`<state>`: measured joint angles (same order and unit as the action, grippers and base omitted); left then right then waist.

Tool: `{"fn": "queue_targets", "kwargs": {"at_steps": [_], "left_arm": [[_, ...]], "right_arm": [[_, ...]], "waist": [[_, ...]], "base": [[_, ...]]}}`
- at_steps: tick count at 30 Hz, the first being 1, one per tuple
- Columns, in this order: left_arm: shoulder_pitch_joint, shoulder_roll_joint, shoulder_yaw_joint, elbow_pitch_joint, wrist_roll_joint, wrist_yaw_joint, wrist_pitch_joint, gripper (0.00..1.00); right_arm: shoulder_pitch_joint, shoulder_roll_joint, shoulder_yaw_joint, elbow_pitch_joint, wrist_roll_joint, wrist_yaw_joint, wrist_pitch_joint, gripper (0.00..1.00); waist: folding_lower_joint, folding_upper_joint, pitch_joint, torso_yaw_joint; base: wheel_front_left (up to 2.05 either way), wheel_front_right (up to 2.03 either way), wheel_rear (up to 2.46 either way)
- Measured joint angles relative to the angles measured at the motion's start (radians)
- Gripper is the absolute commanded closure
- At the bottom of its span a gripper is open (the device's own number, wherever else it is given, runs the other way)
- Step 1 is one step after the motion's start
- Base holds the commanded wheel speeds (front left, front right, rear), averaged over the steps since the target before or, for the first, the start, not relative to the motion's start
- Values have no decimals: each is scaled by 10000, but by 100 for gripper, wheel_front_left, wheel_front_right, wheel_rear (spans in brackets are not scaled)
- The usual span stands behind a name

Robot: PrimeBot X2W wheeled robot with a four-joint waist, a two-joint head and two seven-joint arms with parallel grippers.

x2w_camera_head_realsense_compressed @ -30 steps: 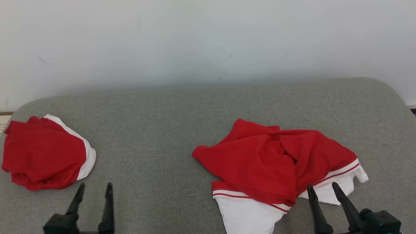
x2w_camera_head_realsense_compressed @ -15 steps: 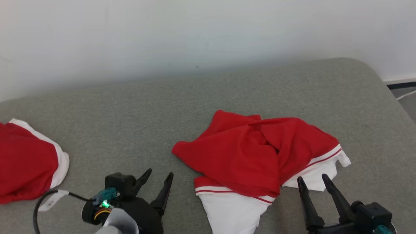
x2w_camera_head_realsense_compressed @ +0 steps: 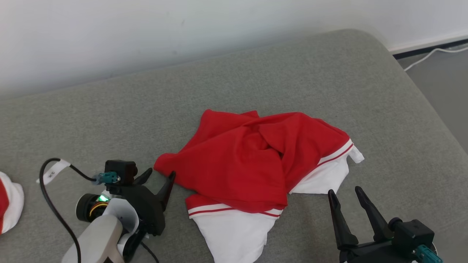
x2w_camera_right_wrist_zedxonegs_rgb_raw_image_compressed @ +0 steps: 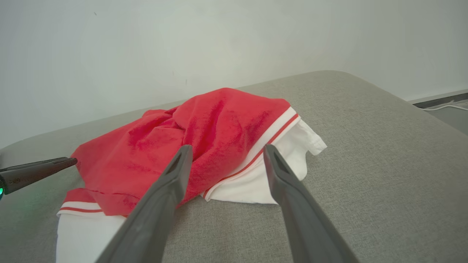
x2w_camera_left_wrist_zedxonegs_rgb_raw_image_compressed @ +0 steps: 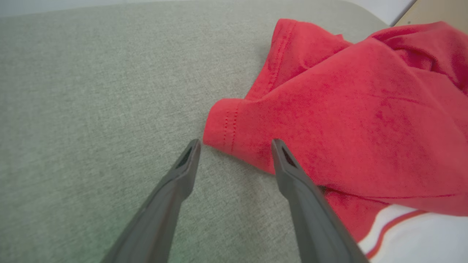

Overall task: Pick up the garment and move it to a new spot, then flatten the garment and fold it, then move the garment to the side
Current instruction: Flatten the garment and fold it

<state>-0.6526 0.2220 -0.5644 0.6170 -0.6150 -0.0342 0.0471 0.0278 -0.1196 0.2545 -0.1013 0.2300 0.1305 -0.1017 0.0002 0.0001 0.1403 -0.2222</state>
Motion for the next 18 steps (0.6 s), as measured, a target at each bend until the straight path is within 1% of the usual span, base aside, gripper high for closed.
{"fn": "queue_targets", "kwargs": {"at_steps": [2,8,9,10,11,12,15,18], "left_arm": [[-202,-38,-35,414,-13,-153,-8,0],[-688,-219,-102,1212,-36,-384,-318,0],[-732,-251,-119,1298,-71,-445,-360,6],[-777,-280,-157,1388,-71,-458,-408,53],[-831,-301,-184,1478,-71,-522,-454,75],[-887,-311,-196,1515,-71,-525,-506,100],[-1017,-270,-184,1478,-69,-575,-738,100],[-1011,-58,-50,1122,-115,-581,-918,100]], "right_arm": [[-20,2,12,65,17,0,-46,0],[-169,29,27,219,71,0,-188,0],[-172,42,29,242,71,0,-196,0],[-174,54,27,257,73,0,-215,0],[-179,61,17,267,73,0,-219,0],[-184,69,-6,274,77,0,-221,0],[-187,84,-134,288,88,0,-232,0],[-161,102,-337,286,86,0,-247,0]], "waist": [[0,0,117,-123],[0,0,391,-302],[0,0,412,-309],[0,0,427,-308],[-1,0,438,-297],[-1,0,447,-277],[-1,0,471,-180],[-1,0,467,-29]], "base": [[0,0,0],[0,0,0],[0,0,0],[0,0,0],[0,0,0],[0,0,0],[0,0,0],[0,0,0]]}}
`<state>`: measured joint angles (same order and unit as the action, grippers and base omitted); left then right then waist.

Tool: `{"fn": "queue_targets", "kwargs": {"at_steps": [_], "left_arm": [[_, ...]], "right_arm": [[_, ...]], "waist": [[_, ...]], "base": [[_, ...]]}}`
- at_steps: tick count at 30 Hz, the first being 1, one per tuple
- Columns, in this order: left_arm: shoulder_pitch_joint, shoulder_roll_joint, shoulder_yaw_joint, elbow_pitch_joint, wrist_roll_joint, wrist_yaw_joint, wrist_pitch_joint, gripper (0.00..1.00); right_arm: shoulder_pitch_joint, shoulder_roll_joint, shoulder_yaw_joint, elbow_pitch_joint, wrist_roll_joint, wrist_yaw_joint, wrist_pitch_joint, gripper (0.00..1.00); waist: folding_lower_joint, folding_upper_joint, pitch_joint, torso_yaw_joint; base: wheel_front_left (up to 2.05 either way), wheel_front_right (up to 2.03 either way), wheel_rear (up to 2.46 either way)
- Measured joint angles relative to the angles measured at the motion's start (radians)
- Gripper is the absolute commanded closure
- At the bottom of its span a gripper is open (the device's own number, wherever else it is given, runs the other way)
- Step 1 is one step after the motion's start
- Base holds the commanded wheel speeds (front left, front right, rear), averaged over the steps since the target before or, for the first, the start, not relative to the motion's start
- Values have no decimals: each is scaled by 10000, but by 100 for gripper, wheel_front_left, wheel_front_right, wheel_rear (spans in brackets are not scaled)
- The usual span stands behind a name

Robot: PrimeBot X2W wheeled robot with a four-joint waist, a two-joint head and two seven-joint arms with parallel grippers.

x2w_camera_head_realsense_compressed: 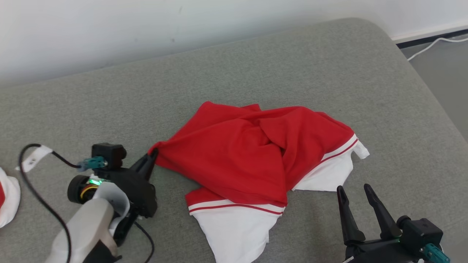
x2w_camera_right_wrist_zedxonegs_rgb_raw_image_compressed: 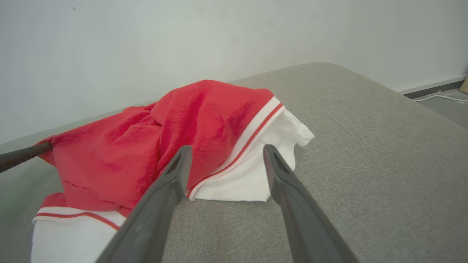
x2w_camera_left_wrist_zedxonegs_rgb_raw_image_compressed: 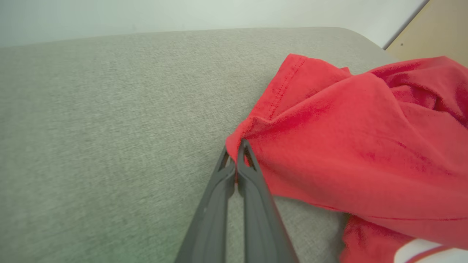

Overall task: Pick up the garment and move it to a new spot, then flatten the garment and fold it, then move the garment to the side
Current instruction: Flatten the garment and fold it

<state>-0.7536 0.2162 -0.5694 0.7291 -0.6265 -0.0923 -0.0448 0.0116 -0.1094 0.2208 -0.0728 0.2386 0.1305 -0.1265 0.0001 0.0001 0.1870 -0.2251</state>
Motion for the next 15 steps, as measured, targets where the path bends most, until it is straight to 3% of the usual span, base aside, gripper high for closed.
{"fn": "queue_targets", "kwargs": {"at_steps": [6,15], "left_arm": [[504,731,293,-1197,-125,270,-69,100],[2069,2132,930,-4138,-146,1526,174,100]], "right_arm": [[61,50,-274,-58,-17,0,-8,0],[44,-2,-627,-148,-90,0,134,0]], "waist": [[0,0,-17,347],[-2,0,3,1060]], "base": [[0,0,0],[0,0,0]]}}
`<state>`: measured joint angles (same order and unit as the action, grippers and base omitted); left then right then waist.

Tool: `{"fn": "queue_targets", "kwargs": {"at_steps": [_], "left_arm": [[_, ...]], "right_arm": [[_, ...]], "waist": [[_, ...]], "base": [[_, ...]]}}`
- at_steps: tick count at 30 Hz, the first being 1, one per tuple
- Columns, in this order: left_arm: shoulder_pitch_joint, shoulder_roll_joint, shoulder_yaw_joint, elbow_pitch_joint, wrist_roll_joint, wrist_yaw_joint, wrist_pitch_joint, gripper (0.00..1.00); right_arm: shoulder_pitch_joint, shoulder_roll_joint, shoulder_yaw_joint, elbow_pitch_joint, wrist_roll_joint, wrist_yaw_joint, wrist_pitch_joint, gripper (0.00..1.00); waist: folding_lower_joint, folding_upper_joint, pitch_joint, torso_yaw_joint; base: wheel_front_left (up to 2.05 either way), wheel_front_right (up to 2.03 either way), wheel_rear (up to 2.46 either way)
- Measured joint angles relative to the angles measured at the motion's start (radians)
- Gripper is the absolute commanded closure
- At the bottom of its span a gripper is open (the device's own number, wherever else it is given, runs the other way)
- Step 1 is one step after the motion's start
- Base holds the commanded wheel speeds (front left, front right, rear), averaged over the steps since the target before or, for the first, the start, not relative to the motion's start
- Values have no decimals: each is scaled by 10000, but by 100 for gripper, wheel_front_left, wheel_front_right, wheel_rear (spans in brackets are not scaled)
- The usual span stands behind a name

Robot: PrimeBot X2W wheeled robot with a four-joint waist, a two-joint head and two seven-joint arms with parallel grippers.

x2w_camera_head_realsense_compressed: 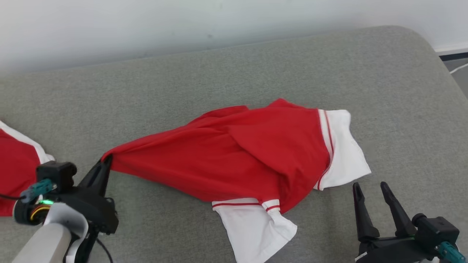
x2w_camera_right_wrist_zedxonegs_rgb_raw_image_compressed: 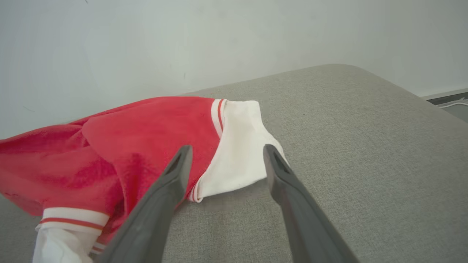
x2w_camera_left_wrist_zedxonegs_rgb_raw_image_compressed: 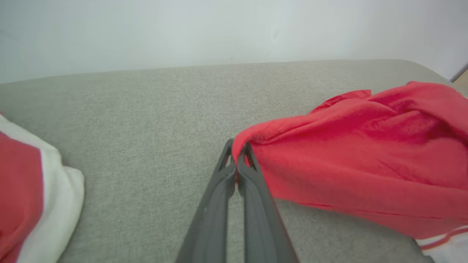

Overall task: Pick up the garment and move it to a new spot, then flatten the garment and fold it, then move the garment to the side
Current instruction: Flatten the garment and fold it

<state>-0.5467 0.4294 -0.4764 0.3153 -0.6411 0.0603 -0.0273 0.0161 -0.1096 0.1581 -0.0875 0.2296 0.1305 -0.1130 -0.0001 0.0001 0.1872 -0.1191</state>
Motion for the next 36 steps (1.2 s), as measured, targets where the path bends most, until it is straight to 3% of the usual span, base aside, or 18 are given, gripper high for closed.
{"fn": "queue_targets", "kwargs": {"at_steps": [2,10,16,21,22,23,29,36], "left_arm": [[589,368,278,-826,-59,460,140,100],[2204,947,1147,-2428,-485,1630,125,100],[3232,1103,1647,-2846,-709,2150,-167,100],[3610,1020,1753,-2750,-857,2226,-353,100],[3655,928,1768,-2698,-965,2228,-422,83],[3695,842,1753,-2644,-1003,2234,-497,0],[3966,408,1793,-2477,-930,2614,-1160,0],[4071,309,1871,-2846,-224,3137,-1908,0]], "right_arm": [[-4,-63,-150,8,2,0,46,0],[-83,-219,-410,142,77,0,174,0],[-202,-295,-564,343,75,0,161,0],[-257,-334,-679,548,59,0,146,0],[-273,-330,-681,596,58,0,127,0],[-287,-324,-677,631,59,0,111,0],[-396,-343,-754,711,38,0,71,0],[-400,-389,-922,541,-90,0,75,0]], "waist": [[0,0,16,192],[0,0,100,485],[0,0,132,595],[0,0,62,674],[0,0,29,681],[0,0,-7,688],[0,0,-306,711],[0,0,-734,803]], "base": [[0,0,0],[0,0,0],[0,0,0],[0,0,0],[0,0,0],[0,0,0],[0,0,0],[0,0,0]]}}
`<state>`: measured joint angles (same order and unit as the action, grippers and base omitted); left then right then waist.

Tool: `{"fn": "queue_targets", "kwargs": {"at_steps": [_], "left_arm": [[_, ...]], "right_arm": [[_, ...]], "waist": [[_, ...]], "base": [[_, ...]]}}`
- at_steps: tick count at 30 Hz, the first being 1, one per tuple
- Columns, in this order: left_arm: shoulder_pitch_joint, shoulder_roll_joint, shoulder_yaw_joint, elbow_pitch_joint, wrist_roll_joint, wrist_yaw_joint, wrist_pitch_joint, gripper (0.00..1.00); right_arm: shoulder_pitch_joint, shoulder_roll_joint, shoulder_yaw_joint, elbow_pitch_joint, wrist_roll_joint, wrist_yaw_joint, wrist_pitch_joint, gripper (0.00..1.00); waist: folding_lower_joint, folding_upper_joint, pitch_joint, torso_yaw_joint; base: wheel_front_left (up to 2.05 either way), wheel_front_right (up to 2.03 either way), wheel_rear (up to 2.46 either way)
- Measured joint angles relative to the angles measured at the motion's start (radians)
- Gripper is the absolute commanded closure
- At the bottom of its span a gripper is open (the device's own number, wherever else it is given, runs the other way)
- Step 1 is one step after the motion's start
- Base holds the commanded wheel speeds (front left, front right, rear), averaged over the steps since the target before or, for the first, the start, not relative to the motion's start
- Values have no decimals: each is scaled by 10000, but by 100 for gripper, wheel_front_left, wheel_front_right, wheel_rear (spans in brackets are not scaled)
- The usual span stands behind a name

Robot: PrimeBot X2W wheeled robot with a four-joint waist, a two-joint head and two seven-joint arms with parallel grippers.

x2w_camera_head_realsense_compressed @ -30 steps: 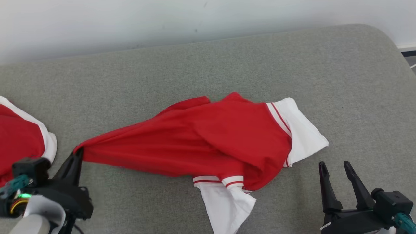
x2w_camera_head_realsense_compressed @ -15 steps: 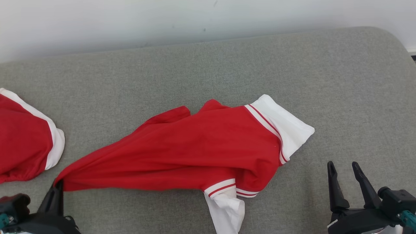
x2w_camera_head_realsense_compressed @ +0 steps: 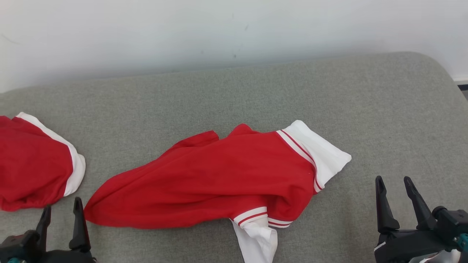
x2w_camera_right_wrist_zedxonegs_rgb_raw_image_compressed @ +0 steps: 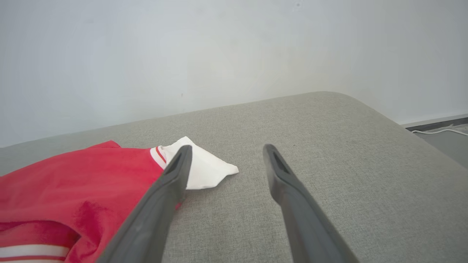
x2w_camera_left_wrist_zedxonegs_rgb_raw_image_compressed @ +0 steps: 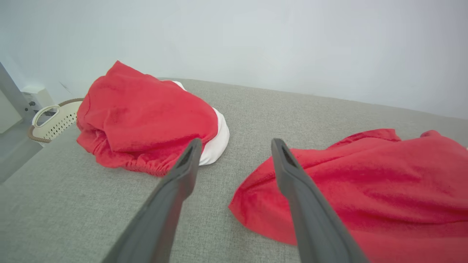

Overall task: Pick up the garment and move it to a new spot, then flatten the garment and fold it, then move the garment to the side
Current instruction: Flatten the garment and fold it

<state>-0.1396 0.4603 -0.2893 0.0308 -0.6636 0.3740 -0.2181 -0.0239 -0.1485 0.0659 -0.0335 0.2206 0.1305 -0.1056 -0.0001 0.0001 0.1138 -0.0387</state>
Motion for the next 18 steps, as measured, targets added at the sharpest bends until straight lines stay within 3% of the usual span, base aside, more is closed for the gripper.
{"fn": "queue_targets", "kwargs": {"at_steps": [10,18], "left_arm": [[-32,73,-495,-1081,1507,556,-291,0],[481,38,-934,-1453,1806,941,-117,0]], "right_arm": [[76,2,274,-522,-405,0,163,0],[850,102,704,-851,-623,0,357,0]], "waist": [[0,0,-669,140],[-2,-1,-1202,170]], "base": [[0,0,0],[0,0,0]]}}
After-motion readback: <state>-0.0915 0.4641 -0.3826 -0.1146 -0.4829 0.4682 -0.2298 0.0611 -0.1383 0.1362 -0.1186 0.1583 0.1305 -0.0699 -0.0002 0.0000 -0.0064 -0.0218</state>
